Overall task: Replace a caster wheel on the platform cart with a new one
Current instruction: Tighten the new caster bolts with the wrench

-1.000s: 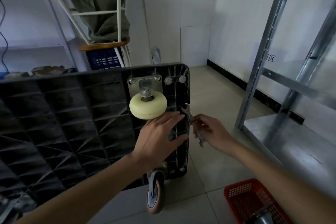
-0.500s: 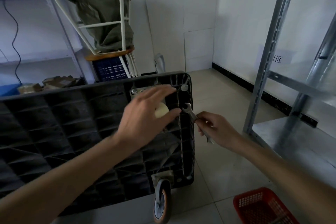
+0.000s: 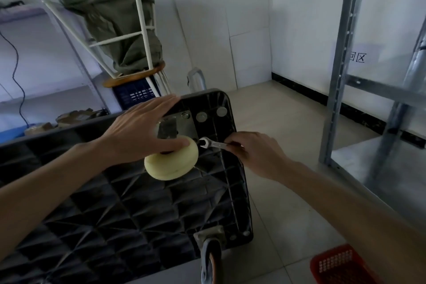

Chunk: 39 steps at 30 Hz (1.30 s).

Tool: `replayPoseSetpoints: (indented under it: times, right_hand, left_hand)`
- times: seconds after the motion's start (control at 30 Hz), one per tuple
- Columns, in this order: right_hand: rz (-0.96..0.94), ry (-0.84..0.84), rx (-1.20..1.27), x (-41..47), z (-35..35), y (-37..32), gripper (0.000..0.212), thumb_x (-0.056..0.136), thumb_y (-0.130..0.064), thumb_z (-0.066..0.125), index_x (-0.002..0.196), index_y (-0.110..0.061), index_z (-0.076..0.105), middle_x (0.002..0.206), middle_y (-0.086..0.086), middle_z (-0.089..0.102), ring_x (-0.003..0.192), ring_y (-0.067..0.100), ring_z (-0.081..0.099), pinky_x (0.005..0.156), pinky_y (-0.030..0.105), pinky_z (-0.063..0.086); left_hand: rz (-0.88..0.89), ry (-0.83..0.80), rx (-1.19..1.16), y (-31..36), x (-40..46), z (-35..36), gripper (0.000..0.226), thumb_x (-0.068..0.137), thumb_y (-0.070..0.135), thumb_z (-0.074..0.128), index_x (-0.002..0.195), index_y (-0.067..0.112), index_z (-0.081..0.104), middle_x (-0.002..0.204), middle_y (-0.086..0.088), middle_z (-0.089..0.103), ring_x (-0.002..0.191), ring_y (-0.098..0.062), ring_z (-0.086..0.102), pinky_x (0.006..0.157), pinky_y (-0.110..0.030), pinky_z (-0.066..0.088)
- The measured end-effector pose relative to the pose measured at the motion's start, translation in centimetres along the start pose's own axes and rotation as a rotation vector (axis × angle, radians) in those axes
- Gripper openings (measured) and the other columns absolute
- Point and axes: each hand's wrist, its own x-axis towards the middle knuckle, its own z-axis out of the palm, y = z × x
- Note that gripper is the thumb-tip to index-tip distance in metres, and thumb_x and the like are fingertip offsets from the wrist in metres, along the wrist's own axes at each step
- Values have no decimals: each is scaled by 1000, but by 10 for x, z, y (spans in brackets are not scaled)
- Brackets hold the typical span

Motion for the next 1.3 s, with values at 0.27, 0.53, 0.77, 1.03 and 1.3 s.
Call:
replayPoseSetpoints:
  times: [0.27,0.53,0.77,1.03,1.3]
  right_hand:
    - [-54,-14,-52,17,4,-2,22,104,-44,46,115,-37,63,107,-14,67,93,19,64,72,35,47]
    - [-156,8,-147,26,-8,-5,26,104,-43,47,122,-36,64,118,-14,65,102,21,65,73,34,39]
    - [-296,-17,-331,40,-28,-15,27,104,-43,47,123,-35,64,116,-11,67,100,23,67,66,32,35]
    - [-332,-108,-551,63,-53,-41,16,101,-32,59,113,-30,68,112,-4,71,100,25,68,66,33,36]
    - [-389,-66,-722,70,-61,-62,15,98,-19,64,106,-30,70,97,-4,70,89,24,67,64,34,34]
  left_hand:
    - [1,69,0,-4,-2,12,107,65,94,37,157,44,15,161,21,22,145,-12,29,111,-34,29]
    - [12,86,-3,-1,-2,12,104,66,93,36,157,46,14,152,33,17,146,-11,25,112,-36,26]
    - [31,100,-1,-3,-2,12,103,68,93,36,157,45,15,152,33,18,146,-12,28,112,-37,27]
    - [36,125,-1,-3,-2,14,102,68,92,37,157,44,18,149,34,18,144,-13,30,110,-36,27]
    - [32,131,0,-2,-2,14,102,68,91,38,156,44,19,147,34,19,144,-15,32,108,-37,28]
